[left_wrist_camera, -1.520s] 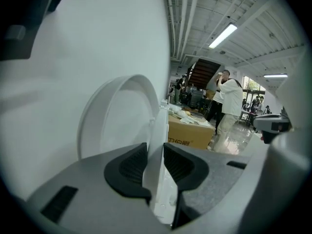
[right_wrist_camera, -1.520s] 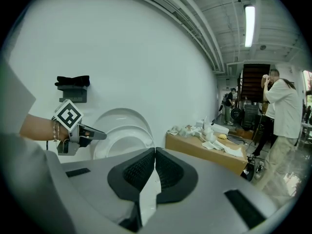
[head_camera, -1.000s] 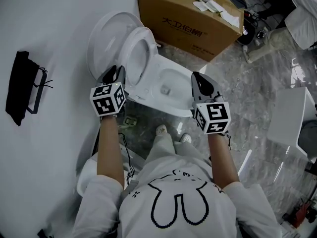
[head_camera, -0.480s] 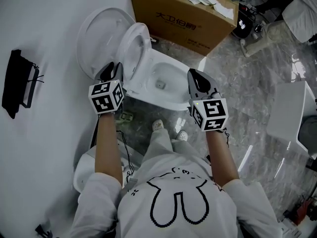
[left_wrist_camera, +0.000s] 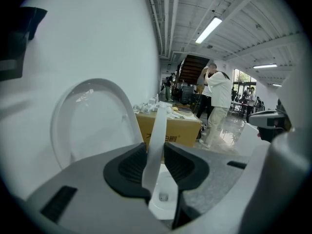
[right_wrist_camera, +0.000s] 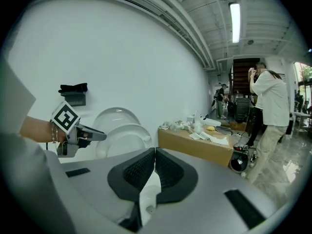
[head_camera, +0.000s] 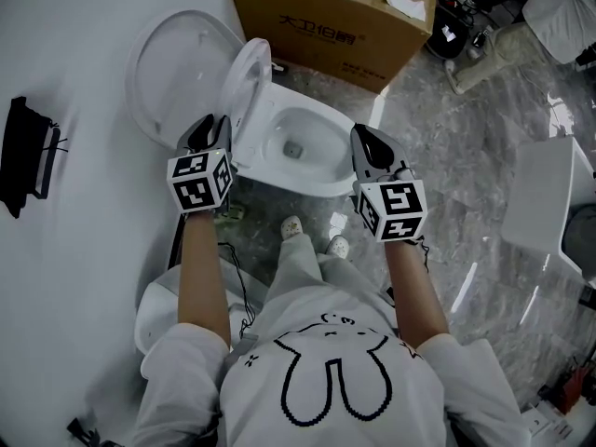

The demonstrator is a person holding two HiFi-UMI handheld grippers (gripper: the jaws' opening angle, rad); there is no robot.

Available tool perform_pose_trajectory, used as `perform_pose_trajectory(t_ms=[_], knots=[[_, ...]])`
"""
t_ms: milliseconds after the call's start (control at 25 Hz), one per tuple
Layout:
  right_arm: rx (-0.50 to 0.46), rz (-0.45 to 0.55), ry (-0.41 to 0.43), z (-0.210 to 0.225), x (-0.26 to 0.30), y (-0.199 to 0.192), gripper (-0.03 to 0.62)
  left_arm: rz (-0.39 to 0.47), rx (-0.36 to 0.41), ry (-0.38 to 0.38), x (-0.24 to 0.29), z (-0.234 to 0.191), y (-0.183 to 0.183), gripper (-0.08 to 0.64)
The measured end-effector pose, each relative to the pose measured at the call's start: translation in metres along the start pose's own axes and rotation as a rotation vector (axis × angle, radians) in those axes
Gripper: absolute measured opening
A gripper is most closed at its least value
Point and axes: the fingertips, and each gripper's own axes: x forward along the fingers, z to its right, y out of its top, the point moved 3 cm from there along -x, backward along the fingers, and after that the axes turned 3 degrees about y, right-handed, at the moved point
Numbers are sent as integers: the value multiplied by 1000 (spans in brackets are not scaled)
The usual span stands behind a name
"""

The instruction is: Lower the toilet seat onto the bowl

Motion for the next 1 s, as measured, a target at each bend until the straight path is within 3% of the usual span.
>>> perform_pose_trajectory(t_ms=[1000], knots=[[51, -36, -15, 45, -54, -53, 29, -77, 51, -110, 3, 107, -38, 132]])
